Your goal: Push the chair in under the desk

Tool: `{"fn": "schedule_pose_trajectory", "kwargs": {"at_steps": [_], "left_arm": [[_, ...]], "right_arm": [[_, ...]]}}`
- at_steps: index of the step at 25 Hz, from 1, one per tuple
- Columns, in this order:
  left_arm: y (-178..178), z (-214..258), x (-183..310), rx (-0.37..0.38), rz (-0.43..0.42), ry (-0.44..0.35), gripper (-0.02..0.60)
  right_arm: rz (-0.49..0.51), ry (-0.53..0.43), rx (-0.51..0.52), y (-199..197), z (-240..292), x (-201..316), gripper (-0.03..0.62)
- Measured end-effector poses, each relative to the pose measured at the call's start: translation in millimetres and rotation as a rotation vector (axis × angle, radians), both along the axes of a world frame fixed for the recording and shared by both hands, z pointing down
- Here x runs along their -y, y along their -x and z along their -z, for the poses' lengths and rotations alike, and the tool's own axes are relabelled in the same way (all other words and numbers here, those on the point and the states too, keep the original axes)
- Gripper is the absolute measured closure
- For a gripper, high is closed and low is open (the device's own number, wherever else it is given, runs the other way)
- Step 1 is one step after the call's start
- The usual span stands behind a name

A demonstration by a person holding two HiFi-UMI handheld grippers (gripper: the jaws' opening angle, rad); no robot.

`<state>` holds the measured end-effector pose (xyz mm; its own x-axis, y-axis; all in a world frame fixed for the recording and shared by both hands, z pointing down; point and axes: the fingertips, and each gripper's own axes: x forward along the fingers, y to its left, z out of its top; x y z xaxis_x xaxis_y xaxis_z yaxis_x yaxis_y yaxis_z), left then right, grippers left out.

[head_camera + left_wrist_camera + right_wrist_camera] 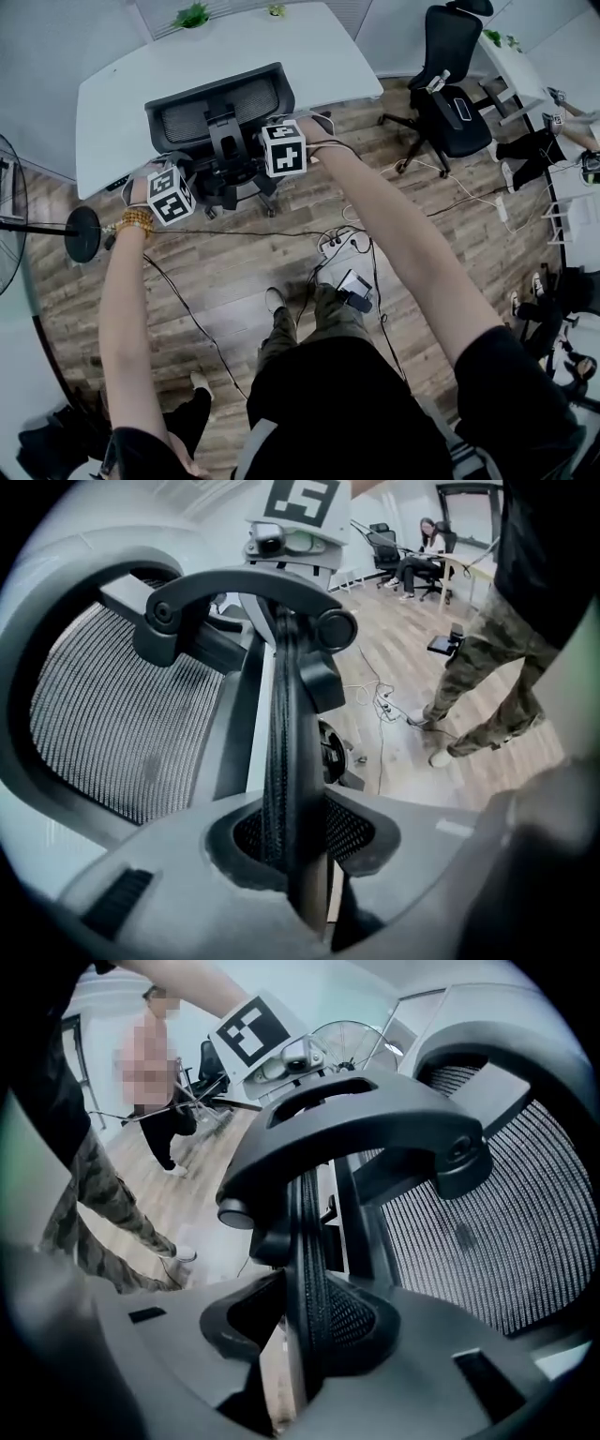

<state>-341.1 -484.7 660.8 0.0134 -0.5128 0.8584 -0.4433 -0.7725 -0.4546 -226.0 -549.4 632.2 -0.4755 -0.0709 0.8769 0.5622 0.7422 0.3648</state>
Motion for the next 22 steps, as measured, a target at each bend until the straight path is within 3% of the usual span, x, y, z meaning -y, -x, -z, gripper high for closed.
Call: {"fn": "schedule_pose_trajectory", "kwargs": {"at_steps": [2,4,7,8,9,10,11,16,19,22], "left_arm": [[0,-2,-3,0.051,-0.004,-0.052,0.46],[-4,0,-8,0.082,-0.019,-0.117,0.371],[-11,17,-11,0.018,-0.057,-0.239,0.312],[-11,26,-12,-0.016,-0.046,-0.271,0.286],[-10,36,-13,-0.056,-0.022,-0.295,0.308],[-9,47,-14,-0.103,0.007,-0.314,0.382],[-8,60,-16,-0.156,0.039,-0.335,0.364],[-14,121,-26,-0.404,0.192,-0.498,0.37],[-27,159,-32,-0.57,0.312,-0.633,0.37],[-43,187,-41,-0.706,0.425,-0.76,0.374]], "right_arm": [[0.026,-0.042,0.031,-4,-4,-2,0.474],[0.042,-0.082,0.099,-8,-3,-5,0.427],[0.034,-0.112,0.218,-11,14,-9,0.377],[0.036,-0.116,0.236,-13,20,-10,0.375],[0.04,-0.108,0.248,-16,26,-12,0.391],[0.036,-0.089,0.262,-19,34,-13,0.392],[0.016,-0.065,0.284,-23,44,-12,0.413],[-0.173,0.042,0.496,-30,107,-11,0.428],[-0.272,0.063,0.635,-29,137,-28,0.439],[-0.41,0.149,0.794,-28,163,-47,0.46]]}}
